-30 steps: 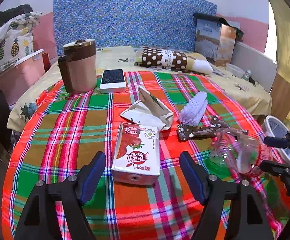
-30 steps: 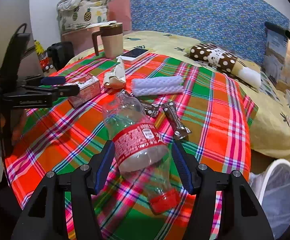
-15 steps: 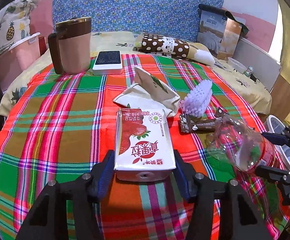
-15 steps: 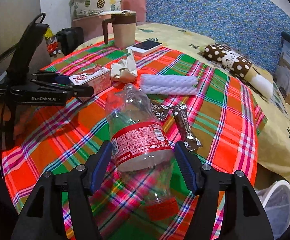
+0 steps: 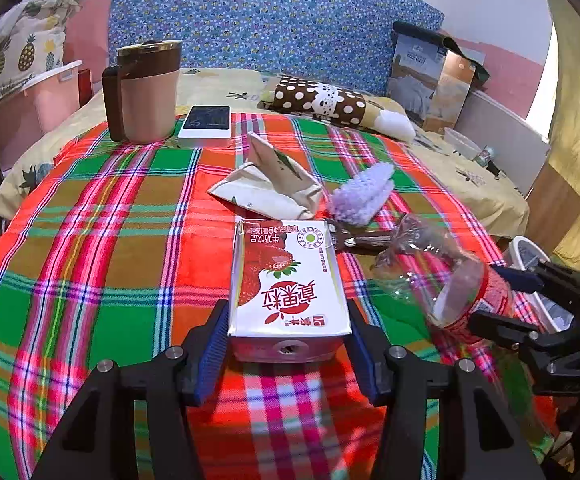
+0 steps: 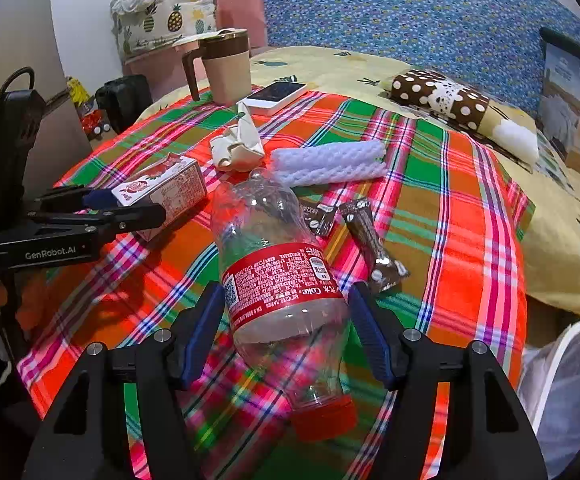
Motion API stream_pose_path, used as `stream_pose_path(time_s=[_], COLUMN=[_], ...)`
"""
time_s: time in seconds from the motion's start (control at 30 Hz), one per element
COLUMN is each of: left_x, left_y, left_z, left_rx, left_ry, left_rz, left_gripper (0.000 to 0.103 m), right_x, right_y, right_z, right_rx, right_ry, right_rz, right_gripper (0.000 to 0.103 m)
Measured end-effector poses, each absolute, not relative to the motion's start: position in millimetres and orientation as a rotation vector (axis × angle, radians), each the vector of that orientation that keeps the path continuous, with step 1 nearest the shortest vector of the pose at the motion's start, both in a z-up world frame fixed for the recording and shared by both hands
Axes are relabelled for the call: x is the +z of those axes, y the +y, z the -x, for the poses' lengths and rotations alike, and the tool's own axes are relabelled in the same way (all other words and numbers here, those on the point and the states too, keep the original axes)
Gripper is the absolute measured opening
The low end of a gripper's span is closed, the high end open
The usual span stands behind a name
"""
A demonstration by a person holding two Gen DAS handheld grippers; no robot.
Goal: Collect trash
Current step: 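Carry the juice carton in the left gripper and bottle in the right over the bin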
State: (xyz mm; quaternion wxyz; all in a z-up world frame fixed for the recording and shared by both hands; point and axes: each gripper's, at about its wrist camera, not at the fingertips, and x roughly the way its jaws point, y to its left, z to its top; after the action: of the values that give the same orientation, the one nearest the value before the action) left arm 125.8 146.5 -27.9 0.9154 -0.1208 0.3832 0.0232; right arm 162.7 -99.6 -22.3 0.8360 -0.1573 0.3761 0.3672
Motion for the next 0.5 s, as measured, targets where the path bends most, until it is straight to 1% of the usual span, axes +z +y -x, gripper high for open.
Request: stream_pose_path(time_s=[0.5], left_x=[-11.3], left_y=[108.1], left_z=[-99.0], left_rx=[-0.016], left_ry=[0.75], left_rz=[0.269], left_gripper=[0.054], right_x=[-9.6], right_y=[-143.1], right_z=[-144.2], right_rx=[0.673], right_ry=[0.762], right_rz=[0.192], right_gripper=[0.065])
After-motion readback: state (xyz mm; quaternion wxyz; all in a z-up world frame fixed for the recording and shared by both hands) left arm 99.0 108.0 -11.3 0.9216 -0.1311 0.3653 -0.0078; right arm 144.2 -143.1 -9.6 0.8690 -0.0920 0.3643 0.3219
